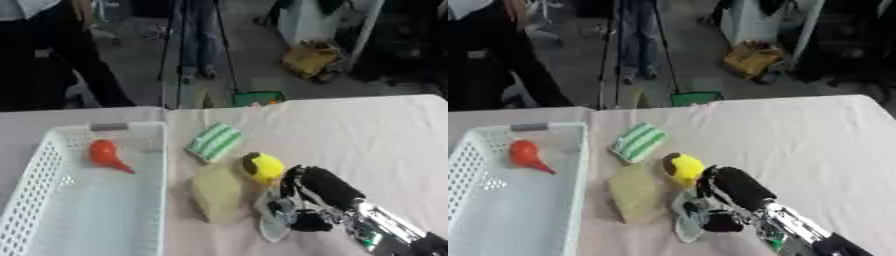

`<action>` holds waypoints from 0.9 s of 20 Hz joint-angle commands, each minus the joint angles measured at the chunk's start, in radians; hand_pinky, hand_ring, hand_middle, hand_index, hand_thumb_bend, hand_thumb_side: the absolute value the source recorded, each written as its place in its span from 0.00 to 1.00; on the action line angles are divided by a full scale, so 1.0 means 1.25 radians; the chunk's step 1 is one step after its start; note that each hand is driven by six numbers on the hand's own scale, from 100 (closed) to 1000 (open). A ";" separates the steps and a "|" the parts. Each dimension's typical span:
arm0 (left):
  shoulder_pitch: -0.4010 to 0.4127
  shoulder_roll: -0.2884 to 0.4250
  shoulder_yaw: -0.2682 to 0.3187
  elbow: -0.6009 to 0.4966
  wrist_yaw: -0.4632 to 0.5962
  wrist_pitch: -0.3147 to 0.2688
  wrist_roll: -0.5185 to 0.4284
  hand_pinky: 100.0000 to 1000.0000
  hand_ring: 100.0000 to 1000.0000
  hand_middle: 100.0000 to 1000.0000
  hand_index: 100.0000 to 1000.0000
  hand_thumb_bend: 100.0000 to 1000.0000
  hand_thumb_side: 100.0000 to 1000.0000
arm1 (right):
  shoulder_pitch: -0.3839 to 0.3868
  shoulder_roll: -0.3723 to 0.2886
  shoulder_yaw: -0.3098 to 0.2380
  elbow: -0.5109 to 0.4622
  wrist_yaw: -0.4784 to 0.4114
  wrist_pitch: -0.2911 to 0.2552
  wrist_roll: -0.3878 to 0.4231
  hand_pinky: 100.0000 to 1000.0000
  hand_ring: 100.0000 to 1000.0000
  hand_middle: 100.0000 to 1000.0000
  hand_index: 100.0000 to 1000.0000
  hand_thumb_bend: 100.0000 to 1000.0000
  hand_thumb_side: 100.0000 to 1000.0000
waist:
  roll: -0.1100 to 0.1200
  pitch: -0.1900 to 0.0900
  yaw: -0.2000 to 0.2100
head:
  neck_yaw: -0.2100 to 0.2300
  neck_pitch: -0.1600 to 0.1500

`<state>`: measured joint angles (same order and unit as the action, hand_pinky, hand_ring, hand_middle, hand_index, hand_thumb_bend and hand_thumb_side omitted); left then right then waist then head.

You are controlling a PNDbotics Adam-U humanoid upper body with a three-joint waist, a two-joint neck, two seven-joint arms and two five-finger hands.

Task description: Pick up objects on the table and place them in the box.

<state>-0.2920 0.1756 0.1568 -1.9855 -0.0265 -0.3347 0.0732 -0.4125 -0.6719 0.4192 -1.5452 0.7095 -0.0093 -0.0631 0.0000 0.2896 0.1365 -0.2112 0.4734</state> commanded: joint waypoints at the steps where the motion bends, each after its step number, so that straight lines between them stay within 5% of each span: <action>1: -0.010 0.006 -0.001 -0.012 0.001 0.002 0.000 1.00 0.92 0.96 0.90 0.00 1.00 | -0.001 -0.016 -0.008 -0.010 -0.007 0.005 0.002 0.47 0.24 0.33 0.42 0.21 0.36 | 0.000 -0.013 -0.002 | 0.000 -0.005; 18: -0.007 0.007 -0.001 -0.012 -0.001 0.005 0.000 1.00 0.92 0.96 0.89 0.00 1.00 | 0.000 -0.034 -0.033 -0.115 -0.130 0.092 0.050 0.44 0.21 0.31 0.37 0.27 0.31 | 0.002 -0.015 -0.011 | -0.005 -0.004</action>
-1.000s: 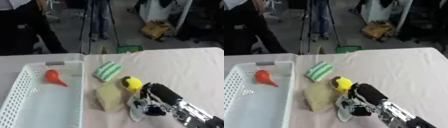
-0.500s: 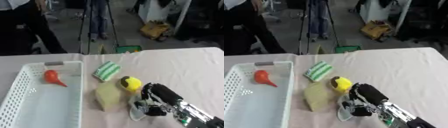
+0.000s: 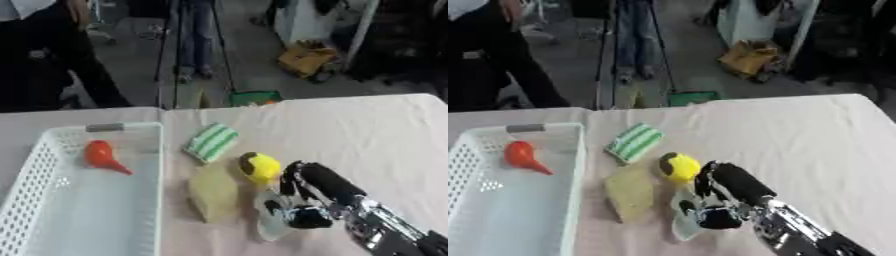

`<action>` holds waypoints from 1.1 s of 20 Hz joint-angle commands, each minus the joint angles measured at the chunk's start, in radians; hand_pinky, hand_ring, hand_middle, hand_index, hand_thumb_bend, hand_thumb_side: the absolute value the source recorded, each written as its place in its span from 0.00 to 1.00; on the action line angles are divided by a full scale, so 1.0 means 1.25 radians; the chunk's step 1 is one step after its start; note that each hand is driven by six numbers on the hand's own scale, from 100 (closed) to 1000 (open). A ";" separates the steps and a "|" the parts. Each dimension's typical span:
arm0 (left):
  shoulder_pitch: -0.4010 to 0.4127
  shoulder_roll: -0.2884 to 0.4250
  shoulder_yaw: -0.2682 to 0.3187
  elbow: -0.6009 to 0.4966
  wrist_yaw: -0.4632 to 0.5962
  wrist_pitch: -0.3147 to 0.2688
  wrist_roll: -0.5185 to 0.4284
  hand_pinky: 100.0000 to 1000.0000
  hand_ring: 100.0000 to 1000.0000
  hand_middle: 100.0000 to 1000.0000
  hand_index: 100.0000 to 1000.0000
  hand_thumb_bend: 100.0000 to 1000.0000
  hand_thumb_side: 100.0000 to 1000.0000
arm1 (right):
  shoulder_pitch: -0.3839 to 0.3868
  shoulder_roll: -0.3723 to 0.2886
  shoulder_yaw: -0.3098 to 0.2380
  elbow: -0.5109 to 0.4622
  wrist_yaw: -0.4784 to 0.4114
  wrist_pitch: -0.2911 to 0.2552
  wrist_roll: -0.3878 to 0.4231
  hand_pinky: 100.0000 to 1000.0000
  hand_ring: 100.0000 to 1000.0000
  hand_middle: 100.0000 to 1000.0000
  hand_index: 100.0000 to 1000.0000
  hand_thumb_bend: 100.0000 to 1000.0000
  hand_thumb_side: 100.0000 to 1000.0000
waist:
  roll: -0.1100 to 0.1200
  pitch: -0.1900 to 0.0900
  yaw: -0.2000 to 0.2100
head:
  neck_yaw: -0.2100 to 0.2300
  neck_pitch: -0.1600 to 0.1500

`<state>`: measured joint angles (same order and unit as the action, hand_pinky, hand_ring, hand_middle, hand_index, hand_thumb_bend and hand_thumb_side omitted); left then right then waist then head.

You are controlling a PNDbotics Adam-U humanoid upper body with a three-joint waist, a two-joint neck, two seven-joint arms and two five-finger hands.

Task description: Pick up objects on the table and place them in the box.

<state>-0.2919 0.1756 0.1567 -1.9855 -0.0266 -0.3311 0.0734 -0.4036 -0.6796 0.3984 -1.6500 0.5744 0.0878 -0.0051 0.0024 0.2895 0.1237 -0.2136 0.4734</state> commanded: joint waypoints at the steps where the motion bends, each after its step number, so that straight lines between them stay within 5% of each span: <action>1: -0.007 0.006 -0.001 -0.012 -0.001 0.002 0.000 1.00 0.92 0.96 0.89 0.00 1.00 | -0.008 -0.029 -0.018 -0.037 -0.031 0.020 0.006 0.44 0.21 0.31 0.37 0.27 0.31 | 0.000 -0.016 -0.001 | -0.004 -0.005; 5: -0.007 0.007 -0.002 -0.012 0.000 0.002 -0.001 1.00 0.92 0.96 0.89 0.00 1.00 | -0.010 -0.034 -0.023 -0.060 -0.057 0.040 0.013 0.44 0.20 0.31 0.37 0.27 0.31 | 0.000 -0.016 -0.001 | -0.004 -0.006; 6: -0.007 0.007 -0.002 -0.012 0.000 0.002 -0.001 1.00 0.92 0.96 0.89 0.00 1.00 | -0.010 -0.035 -0.024 -0.064 -0.061 0.043 0.014 0.44 0.20 0.31 0.37 0.21 0.44 | 0.000 -0.016 -0.002 | -0.004 -0.007; 7: -0.006 0.007 -0.002 -0.012 0.000 0.002 -0.001 1.00 0.92 0.96 0.89 0.00 1.00 | -0.012 -0.036 -0.025 -0.070 -0.067 0.047 0.015 0.43 0.20 0.30 0.37 0.28 0.31 | 0.000 -0.016 -0.002 | -0.004 -0.006; 22: -0.004 0.012 -0.004 -0.012 0.003 0.007 -0.004 1.00 0.92 0.96 0.89 0.00 1.00 | -0.057 -0.081 -0.024 -0.177 -0.133 0.099 0.050 0.42 0.20 0.30 0.37 0.27 0.32 | -0.015 -0.032 -0.003 | -0.001 -0.005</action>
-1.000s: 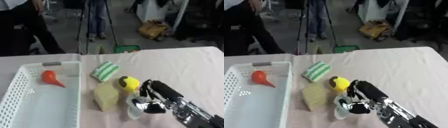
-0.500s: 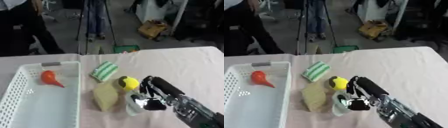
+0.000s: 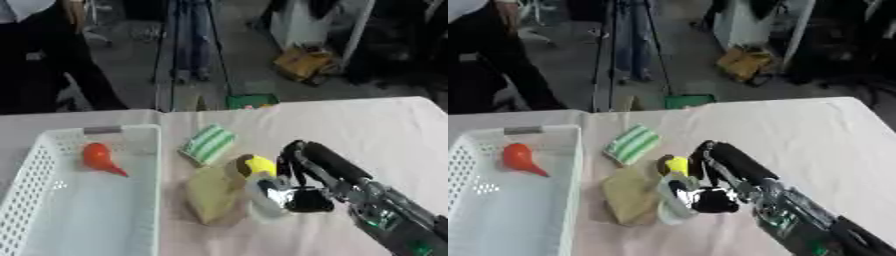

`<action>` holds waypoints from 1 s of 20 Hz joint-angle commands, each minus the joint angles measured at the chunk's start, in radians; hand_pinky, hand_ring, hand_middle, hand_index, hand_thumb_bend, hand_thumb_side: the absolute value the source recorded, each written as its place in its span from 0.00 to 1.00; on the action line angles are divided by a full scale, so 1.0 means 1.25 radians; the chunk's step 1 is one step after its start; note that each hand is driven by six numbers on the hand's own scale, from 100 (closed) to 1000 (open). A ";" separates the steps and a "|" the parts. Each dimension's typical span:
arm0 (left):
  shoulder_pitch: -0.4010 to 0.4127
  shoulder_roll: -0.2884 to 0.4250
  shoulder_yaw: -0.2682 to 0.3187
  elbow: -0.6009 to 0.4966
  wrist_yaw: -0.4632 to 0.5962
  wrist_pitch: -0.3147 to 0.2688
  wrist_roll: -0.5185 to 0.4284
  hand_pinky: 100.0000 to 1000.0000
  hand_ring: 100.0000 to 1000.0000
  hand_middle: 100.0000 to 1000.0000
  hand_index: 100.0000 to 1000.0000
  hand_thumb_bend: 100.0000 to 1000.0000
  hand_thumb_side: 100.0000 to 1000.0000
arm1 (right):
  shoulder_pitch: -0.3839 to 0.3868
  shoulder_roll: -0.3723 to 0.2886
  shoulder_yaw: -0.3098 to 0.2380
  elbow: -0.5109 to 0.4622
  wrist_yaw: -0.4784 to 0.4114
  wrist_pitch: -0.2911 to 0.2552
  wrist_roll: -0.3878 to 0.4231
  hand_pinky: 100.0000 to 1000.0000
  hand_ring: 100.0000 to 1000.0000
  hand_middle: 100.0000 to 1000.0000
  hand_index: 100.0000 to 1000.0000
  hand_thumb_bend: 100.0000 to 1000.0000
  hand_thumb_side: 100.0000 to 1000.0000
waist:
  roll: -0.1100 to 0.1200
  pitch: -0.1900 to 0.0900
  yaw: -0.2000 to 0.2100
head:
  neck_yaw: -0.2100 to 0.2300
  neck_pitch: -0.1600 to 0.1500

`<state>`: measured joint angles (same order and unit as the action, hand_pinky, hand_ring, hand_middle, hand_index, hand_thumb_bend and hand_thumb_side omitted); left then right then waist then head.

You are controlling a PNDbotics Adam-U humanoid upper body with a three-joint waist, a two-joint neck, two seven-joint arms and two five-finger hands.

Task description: Pick up objects on the table and place them in the box.

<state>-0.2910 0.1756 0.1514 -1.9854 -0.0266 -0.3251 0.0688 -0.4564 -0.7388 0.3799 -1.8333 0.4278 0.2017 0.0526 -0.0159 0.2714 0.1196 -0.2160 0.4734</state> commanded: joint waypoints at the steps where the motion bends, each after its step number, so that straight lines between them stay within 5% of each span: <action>1: -0.004 0.013 0.000 -0.012 0.003 0.003 -0.001 1.00 0.92 0.96 0.89 0.00 1.00 | -0.021 -0.037 -0.009 -0.037 -0.019 0.010 0.006 0.42 0.20 0.30 0.37 0.27 0.32 | -0.002 -0.019 0.002 | 0.001 -0.004; 20: -0.006 0.019 -0.006 -0.012 0.010 0.012 -0.008 1.00 0.92 0.97 0.89 0.00 1.00 | -0.159 -0.055 0.013 -0.107 -0.093 0.055 0.054 0.43 0.20 0.30 0.37 0.26 0.33 | -0.040 -0.041 0.040 | 0.002 -0.006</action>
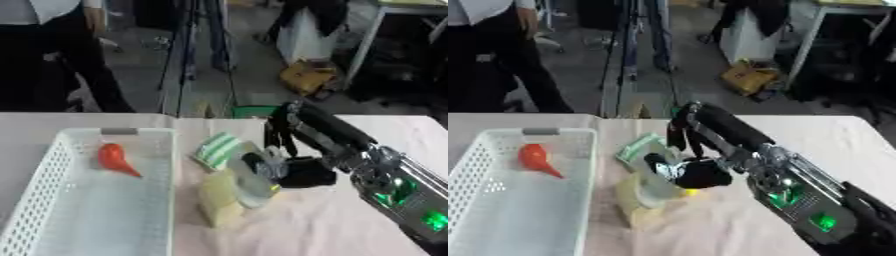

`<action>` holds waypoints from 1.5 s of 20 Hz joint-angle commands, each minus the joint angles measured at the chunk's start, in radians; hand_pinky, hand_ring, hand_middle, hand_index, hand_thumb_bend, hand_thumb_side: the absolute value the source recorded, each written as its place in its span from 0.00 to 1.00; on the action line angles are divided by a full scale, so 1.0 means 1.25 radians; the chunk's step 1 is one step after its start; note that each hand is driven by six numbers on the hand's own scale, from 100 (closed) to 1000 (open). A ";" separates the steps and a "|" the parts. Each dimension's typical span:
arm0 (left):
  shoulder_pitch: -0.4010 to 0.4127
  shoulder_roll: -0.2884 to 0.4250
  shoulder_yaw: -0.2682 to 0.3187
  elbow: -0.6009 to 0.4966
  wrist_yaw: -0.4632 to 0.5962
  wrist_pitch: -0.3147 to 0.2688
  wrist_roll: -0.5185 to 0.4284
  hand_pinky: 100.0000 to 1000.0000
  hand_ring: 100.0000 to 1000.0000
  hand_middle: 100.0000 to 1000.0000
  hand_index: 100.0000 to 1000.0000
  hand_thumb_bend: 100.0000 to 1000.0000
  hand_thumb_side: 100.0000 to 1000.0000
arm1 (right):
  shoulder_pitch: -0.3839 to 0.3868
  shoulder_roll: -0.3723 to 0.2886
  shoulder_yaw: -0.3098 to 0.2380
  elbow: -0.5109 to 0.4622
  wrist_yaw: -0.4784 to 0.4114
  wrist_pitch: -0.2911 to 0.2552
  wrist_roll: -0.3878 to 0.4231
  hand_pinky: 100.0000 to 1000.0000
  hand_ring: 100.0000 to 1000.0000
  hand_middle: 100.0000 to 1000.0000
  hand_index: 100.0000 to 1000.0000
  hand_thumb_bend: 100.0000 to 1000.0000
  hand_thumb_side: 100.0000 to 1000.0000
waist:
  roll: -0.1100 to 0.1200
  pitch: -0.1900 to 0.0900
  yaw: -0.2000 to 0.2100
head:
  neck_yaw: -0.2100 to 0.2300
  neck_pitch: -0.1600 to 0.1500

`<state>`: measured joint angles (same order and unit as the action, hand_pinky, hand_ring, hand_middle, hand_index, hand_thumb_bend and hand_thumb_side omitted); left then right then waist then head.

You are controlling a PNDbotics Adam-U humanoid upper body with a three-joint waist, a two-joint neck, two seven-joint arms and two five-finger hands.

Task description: Pick up objects on the table and place them in the box.

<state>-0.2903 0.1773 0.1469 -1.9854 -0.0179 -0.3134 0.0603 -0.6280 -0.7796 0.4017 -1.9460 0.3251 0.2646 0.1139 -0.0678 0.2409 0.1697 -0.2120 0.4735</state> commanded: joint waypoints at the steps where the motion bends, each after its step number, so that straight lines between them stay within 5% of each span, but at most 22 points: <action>1: -0.006 0.018 -0.003 -0.012 0.004 0.003 -0.001 1.00 0.92 0.97 0.89 0.00 1.00 | -0.028 -0.020 -0.003 -0.017 -0.013 0.006 0.006 0.43 0.20 0.30 0.37 0.26 0.36 | 0.000 -0.017 0.003 | -0.002 -0.007; 13: -0.006 0.015 -0.008 -0.012 0.005 0.006 -0.009 1.00 0.92 0.97 0.89 0.00 1.00 | -0.164 0.052 0.016 0.051 -0.016 0.025 0.033 0.43 0.19 0.30 0.37 0.27 0.34 | -0.017 -0.017 0.050 | -0.035 -0.016; 30: -0.008 0.004 -0.018 -0.012 0.005 0.006 -0.021 1.00 0.92 0.97 0.89 0.00 1.00 | -0.298 0.216 0.025 0.294 0.075 -0.014 0.020 0.43 0.19 0.29 0.36 0.29 0.34 | -0.029 0.000 0.101 | -0.093 -0.035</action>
<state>-0.2901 0.1760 0.1266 -1.9853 -0.0150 -0.3047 0.0392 -0.9777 -0.5086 0.4393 -1.5953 0.4011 0.2547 0.1413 -0.1121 0.2550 0.2964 -0.3216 0.4451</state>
